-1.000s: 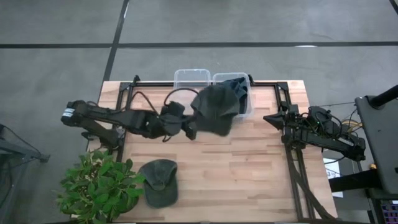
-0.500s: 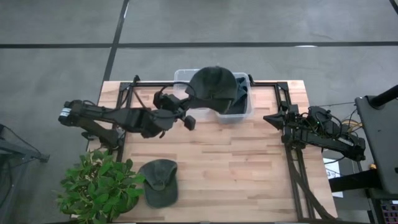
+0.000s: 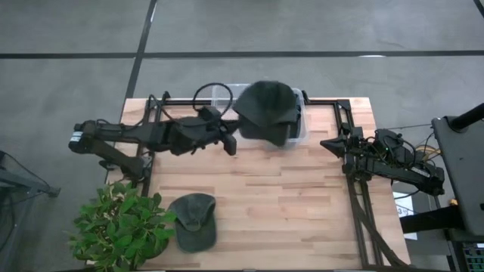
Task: Pick & Place hat
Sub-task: Put the right black cap into the left transparent bin
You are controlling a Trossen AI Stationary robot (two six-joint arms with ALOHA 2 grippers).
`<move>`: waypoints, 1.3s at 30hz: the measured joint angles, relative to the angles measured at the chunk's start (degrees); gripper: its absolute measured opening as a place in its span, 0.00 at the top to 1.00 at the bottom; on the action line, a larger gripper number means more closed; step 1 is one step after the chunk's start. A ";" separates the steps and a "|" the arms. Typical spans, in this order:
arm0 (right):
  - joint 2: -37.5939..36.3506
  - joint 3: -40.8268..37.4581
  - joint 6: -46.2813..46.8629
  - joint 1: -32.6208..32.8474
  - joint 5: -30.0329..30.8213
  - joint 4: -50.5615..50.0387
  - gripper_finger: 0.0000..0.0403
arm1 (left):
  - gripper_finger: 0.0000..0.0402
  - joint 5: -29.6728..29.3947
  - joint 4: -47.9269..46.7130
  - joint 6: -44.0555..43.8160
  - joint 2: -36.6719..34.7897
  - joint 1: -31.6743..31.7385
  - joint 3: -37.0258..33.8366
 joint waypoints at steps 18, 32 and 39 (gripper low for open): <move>0.00 0.00 -0.09 0.00 0.08 0.00 0.98 | 1.00 47.35 27.18 -6.72 0.11 6.92 -0.02; 0.00 0.00 -0.04 0.00 0.08 0.00 0.98 | 1.00 49.77 32.69 -9.62 0.13 6.46 -0.02; 0.00 0.00 -0.02 0.00 0.11 0.02 0.98 | 1.00 41.65 12.20 -14.05 0.63 6.57 -0.02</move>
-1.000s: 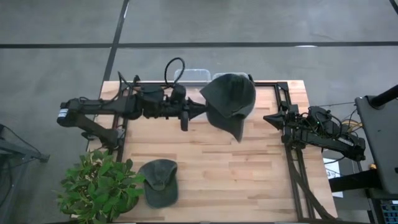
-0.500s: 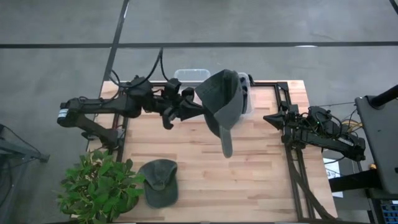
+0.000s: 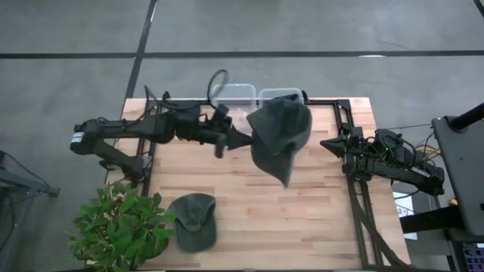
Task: Pick & Place hat
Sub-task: Put the right black cap into the left transparent bin
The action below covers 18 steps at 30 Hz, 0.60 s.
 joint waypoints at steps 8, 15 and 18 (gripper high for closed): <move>0.00 0.00 1.75 0.01 1.75 -0.01 0.98 | 1.00 -10.67 -22.02 -8.45 0.15 2.09 0.00; 0.00 0.00 2.66 0.02 2.86 -0.02 0.98 | 1.00 -21.01 -31.86 -12.13 0.17 6.93 0.00; 0.00 0.02 2.99 0.01 3.04 -0.01 0.98 | 1.00 -21.98 -33.39 -12.09 0.07 10.22 0.00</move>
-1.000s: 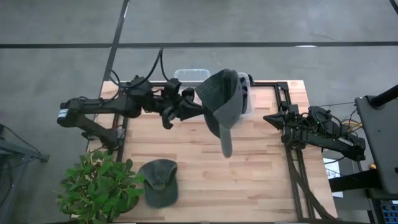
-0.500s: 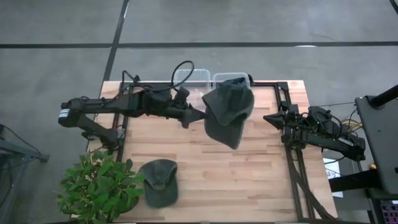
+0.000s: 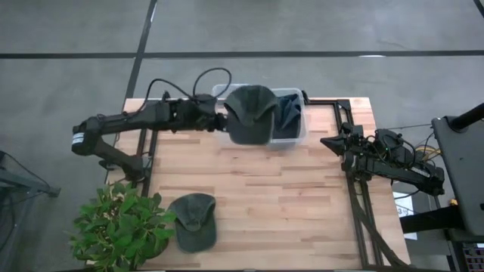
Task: Pick & Place hat
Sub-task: Put the right black cap into the left transparent bin
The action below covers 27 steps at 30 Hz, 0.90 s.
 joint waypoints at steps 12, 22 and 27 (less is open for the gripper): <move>0.05 0.00 0.04 0.01 -0.02 -0.04 0.98 | 1.00 7.29 -4.66 4.91 -0.03 15.78 0.00; 0.07 0.00 0.48 0.01 -0.04 -0.04 0.98 | 1.00 9.12 -5.36 7.88 2.87 18.85 0.00; 0.07 0.00 0.48 0.01 -0.07 -0.04 0.98 | 1.00 9.25 -4.11 8.93 6.08 19.57 0.00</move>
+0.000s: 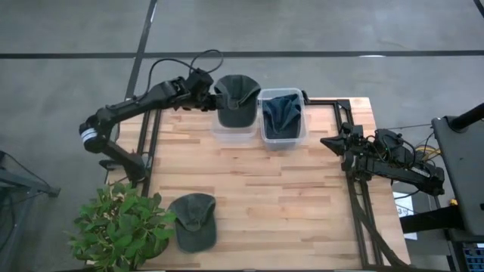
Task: Pick & Place hat
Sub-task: Put the right black cap into the left transparent bin
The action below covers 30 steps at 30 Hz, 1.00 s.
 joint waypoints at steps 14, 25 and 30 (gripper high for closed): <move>0.02 0.00 1.05 0.00 -0.07 -0.02 0.98 | 1.00 2.23 0.79 -1.25 5.11 0.94 0.00; 0.02 0.00 1.01 0.00 -0.05 0.00 0.98 | 1.00 1.21 -5.07 -4.97 4.93 0.11 0.00; 0.02 0.00 0.85 -0.02 -0.04 0.00 0.98 | 0.99 1.05 -4.92 -6.49 4.91 -0.22 0.00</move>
